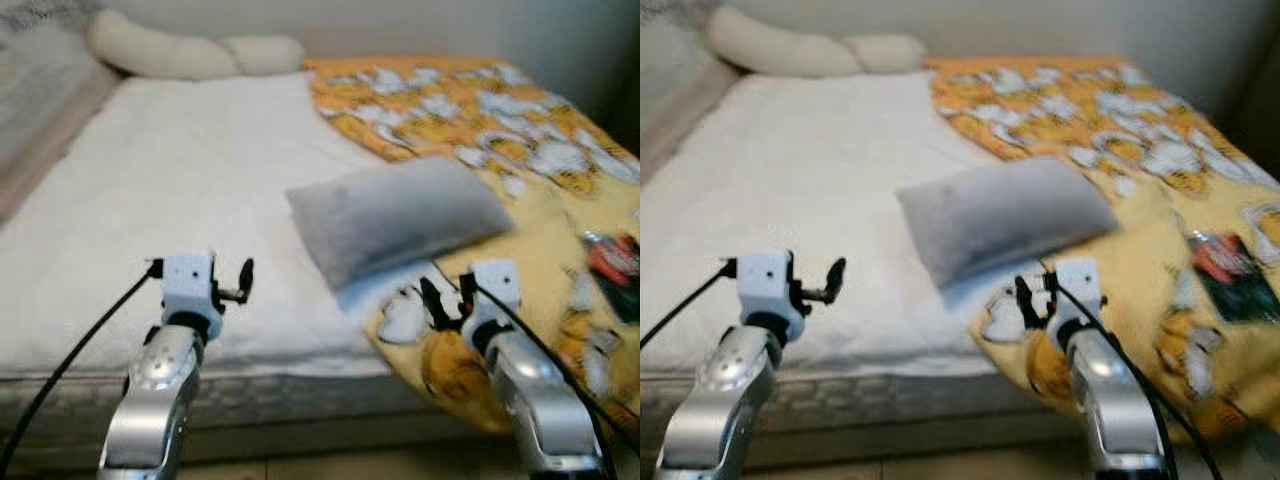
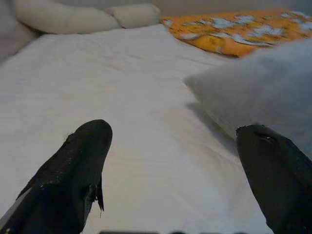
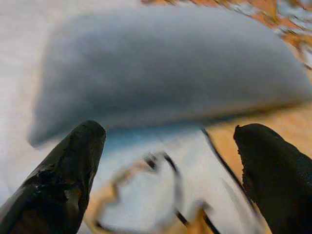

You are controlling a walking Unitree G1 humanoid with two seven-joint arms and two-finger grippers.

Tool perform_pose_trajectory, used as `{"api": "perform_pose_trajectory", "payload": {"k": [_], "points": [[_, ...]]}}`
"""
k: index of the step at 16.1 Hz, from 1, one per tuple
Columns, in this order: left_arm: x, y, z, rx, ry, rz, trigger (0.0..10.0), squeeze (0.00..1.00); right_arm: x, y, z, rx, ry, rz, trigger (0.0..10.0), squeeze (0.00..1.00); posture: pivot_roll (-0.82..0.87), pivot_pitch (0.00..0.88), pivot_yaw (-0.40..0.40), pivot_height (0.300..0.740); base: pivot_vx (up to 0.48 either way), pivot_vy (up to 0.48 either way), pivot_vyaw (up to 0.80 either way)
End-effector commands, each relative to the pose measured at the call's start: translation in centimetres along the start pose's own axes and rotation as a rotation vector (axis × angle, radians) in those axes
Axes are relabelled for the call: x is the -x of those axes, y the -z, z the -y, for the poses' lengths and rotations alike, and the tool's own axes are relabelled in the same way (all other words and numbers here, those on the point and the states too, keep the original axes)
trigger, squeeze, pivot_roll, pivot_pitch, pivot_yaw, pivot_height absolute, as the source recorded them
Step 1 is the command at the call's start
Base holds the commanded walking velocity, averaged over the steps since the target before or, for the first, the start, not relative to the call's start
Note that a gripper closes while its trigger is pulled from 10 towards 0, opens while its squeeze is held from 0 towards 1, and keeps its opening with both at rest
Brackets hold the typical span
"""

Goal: Clean up the room

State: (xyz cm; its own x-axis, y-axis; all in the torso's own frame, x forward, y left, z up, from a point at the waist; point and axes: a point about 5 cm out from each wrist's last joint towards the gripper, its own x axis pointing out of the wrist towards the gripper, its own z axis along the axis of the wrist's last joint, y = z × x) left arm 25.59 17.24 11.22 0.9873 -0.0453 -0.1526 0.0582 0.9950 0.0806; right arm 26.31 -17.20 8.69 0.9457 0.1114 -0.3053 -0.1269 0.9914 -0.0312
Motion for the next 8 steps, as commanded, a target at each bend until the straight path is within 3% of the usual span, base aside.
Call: {"api": "perform_pose_trajectory", "payload": {"k": [1, 8], "points": [[-0.05, 0.05, -0.58, -0.008, -0.018, -0.002, 10.0, 0.00, -0.25, -0.20, -0.73, 0.006, -0.028, 0.010, 10.0, 1.00, -0.07, 0.000, -0.016, 0.740, 0.311, 0.000, 0.00], [-0.19, 0.07, -0.48, -0.013, -0.010, 0.004, 10.0, 0.00, -0.35, -0.20, -1.00, 0.014, -0.047, 0.014, 10.0, 1.00, -0.07, 0.000, -0.020, 0.740, 0.313, 0.000, 0.00]]}}
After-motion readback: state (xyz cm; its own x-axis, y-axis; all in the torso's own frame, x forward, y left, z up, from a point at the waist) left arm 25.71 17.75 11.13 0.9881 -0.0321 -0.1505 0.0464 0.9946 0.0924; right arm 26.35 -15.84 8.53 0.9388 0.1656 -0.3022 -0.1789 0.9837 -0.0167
